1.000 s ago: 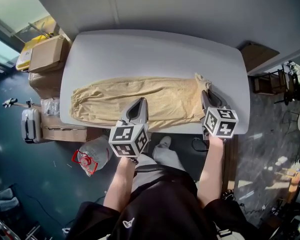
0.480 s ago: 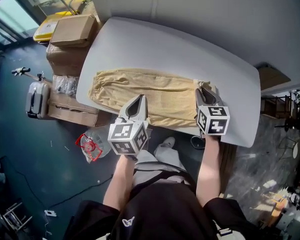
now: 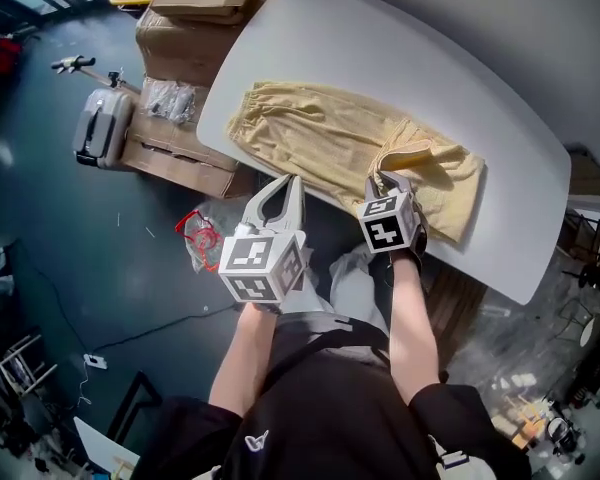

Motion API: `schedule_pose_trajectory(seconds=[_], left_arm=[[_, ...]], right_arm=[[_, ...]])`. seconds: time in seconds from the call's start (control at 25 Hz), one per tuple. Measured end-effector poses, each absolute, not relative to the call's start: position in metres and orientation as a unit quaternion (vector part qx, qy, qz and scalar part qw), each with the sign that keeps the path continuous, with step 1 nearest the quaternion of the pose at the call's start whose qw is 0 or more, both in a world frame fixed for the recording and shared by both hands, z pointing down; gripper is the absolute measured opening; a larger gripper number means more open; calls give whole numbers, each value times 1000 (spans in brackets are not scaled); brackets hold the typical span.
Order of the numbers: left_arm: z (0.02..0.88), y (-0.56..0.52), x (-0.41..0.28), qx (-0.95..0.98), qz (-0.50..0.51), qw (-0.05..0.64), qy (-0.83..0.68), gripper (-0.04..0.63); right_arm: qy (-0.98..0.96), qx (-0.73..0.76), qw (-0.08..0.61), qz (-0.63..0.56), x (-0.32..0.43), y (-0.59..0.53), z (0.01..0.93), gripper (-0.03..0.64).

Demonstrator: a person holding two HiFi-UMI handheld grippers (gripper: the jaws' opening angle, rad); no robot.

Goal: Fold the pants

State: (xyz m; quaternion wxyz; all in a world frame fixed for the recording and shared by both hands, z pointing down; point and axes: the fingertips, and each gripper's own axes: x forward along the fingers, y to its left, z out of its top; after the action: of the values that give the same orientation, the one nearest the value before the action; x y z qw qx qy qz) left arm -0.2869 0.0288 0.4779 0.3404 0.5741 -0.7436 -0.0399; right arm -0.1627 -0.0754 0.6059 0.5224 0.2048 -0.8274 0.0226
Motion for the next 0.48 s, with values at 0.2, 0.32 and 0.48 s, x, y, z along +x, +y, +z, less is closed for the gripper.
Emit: schedule_pose_trajectory(seconds=[0.2,0.32,0.48], left_arm=[[491,37,-287,576,-38,351,-738,3],[488,32,-282,586,-38,349,-730,3],[480,23,-276,600,-41,340,-723,3]], right_arm=[[-855,150,492,74,-181,-42,628,170],[-865,148,469,94,-183,-41,621,172],[-879,174,430,110,-175,-49,600,163]])
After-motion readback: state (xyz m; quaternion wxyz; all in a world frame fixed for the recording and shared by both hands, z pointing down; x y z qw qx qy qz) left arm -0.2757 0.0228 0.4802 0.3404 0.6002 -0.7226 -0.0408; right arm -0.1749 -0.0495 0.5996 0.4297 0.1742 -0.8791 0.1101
